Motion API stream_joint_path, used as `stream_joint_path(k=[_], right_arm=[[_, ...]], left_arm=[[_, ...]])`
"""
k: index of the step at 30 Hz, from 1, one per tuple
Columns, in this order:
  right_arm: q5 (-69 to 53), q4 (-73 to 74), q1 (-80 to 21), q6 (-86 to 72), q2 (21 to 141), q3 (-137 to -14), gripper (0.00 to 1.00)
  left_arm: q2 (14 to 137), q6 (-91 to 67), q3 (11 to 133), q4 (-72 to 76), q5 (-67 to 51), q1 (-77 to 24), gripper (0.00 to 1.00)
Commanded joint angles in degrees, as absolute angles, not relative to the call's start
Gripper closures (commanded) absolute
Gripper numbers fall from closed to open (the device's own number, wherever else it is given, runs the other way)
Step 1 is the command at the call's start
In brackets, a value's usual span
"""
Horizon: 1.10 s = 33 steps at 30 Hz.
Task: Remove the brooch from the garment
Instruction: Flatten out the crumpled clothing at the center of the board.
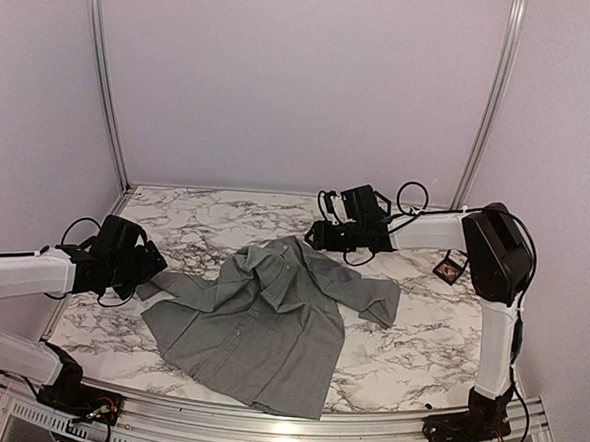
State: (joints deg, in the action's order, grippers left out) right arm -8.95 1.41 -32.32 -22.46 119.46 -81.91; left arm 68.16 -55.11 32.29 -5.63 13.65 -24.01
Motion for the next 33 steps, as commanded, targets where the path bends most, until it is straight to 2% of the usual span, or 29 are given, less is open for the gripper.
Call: stream_joint_path(k=[1,4,16,20,24,26,29,31,32,33], right_arm=[[-8.2,3.0,-33.0,-20.0,117.0,-84.0,0.41],[-8.1,2.8,-33.0,-19.9,116.5,-83.7,0.41],[-8.0,2.8,-33.1,-19.6,114.7,-82.6,0.41],[-8.3,2.1,-33.1,-20.3,114.1,-81.4,0.41],[-7.8,1.9,-33.1,-20.3,114.1,-80.9,0.41],[-7.7,2.2,-33.1,-20.2,114.1,-81.0,0.41],[-7.3,2.6,-33.1,-19.9,113.7,-80.9,0.41],[-7.1,2.8,-33.0,-19.7,113.5,-80.8,0.41],[-7.0,2.8,-33.0,-19.7,113.4,-80.7,0.41],[-7.0,2.7,-33.1,-19.7,113.2,-80.5,0.41]], left_arm=[[72.1,-61.6,32.4,-5.5,18.6,-23.0,0.08],[75.3,-63.1,31.9,-3.0,21.3,-22.1,0.12],[87.3,-64.0,34.7,4.5,19.5,-20.4,0.27],[87.9,-63.5,35.1,6.1,19.1,-19.4,0.45],[88.3,-61.8,36.0,6.3,20.0,-18.0,0.69],[88.5,-61.4,36.4,6.2,18.7,-16.6,0.78],[87.3,-60.3,37.2,4.8,17.6,-16.2,0.8],[85.7,-60.2,36.9,2.5,18.0,-16.3,0.78],[84.8,-60.2,36.7,1.7,18.2,-16.2,0.74],[83.7,-60.2,36.2,1.0,18.5,-16.3,0.61]])
